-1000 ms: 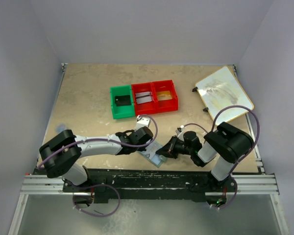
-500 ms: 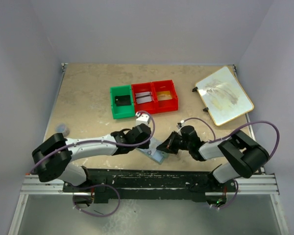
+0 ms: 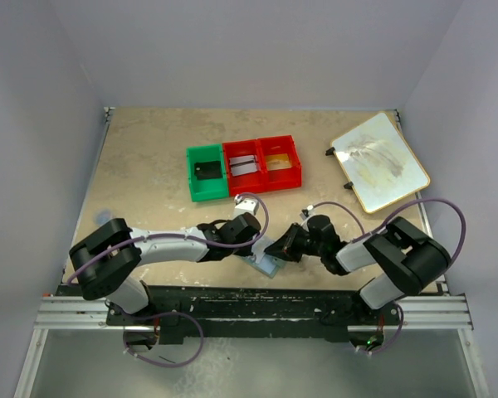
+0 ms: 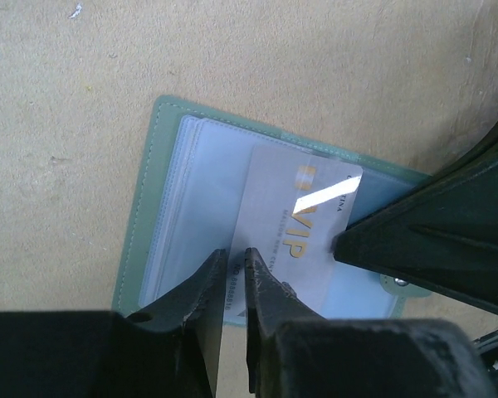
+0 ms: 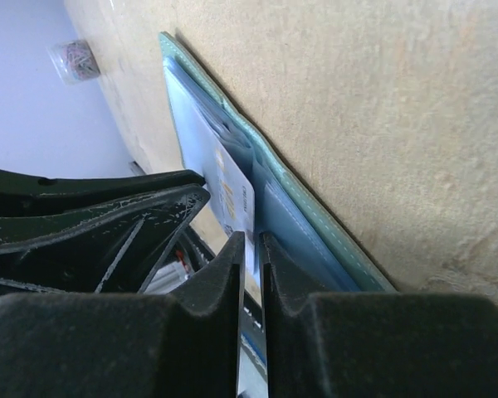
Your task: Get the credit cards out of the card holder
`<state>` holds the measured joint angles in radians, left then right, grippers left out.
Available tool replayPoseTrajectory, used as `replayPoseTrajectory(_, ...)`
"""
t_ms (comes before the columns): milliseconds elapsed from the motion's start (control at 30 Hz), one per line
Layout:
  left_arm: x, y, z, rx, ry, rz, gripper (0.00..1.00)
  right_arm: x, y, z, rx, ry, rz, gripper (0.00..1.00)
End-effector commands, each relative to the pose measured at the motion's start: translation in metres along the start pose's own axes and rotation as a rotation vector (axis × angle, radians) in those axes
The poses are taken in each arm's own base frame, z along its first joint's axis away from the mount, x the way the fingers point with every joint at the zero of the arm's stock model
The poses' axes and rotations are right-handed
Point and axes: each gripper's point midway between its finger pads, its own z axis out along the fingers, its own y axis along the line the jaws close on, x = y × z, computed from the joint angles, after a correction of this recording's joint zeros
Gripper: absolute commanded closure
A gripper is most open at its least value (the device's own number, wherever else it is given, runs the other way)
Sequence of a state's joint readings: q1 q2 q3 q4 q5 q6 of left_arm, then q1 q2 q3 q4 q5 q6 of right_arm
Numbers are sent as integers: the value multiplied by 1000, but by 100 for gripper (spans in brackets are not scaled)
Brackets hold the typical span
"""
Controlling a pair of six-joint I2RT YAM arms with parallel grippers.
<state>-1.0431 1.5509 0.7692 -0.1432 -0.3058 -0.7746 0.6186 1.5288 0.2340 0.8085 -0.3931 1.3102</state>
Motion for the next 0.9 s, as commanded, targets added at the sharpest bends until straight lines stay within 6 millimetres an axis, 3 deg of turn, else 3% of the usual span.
replayPoseTrajectory(0,5,2,1,-10,15,11,88,-4,14,-1,-84,-23,28,85)
replayPoseTrajectory(267,5,3,0,-10,18,17,89,-18,31,7,-149,-71,28,80)
replayPoseTrajectory(567,-3,1,-5,-9,1,12,90,-10,36,16,-172,-28,28,78)
replayPoseTrajectory(667,-5,3,-8,-16,-10,13,90,-7,39,17,-199,-21,31,85)
replayPoseTrajectory(767,-5,6,-10,-29,-12,18,90,-2,39,8,-220,-21,48,100)
replayPoseTrajectory(867,-7,7,-12,-34,-22,14,90,-2,30,0,-173,-50,44,100)
